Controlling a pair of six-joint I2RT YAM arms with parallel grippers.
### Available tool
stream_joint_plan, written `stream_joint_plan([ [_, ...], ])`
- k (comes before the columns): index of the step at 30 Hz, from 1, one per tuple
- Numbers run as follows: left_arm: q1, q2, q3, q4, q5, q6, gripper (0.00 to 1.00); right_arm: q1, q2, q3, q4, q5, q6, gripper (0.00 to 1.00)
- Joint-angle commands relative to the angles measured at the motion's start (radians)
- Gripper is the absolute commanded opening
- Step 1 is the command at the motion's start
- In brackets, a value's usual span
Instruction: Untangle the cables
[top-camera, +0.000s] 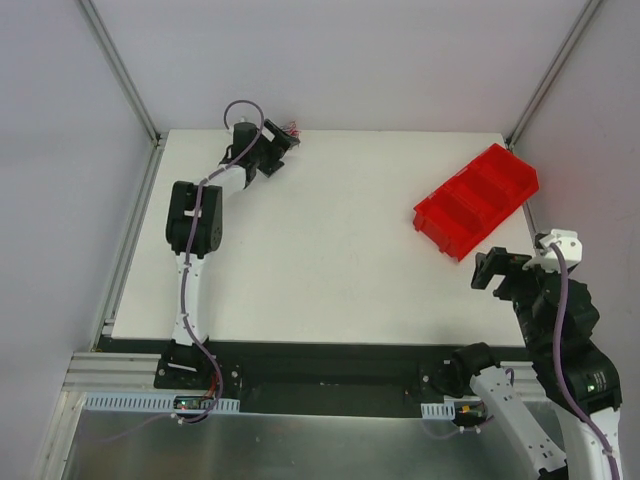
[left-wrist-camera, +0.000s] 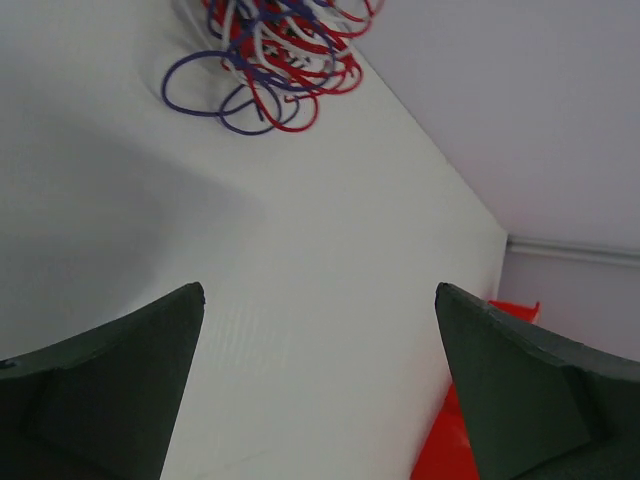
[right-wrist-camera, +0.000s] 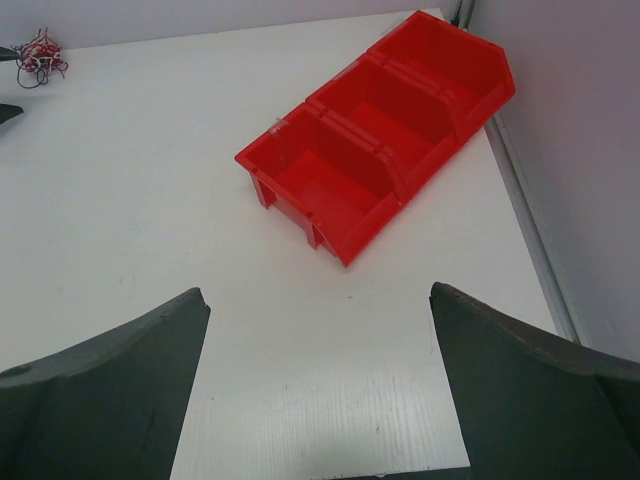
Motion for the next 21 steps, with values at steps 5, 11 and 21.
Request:
stream_joint_plan([
  [5,-0.004,0.179,0.037,0.349,-0.244,-0.424,0.99,0.003,-0.081,0.04,-0.042,0.035,0.018,0.96],
  [11,-0.019,0.263,0.162,0.237,-0.374,-0.462,0.95,0.003,-0.092,0.06,-0.063,-0.028,0.067,0.96],
  [21,-0.026,0.438,0.392,0.151,-0.433,-0.547,0.52,0.002,-0.077,0.062,-0.108,-0.113,0.136,0.96],
])
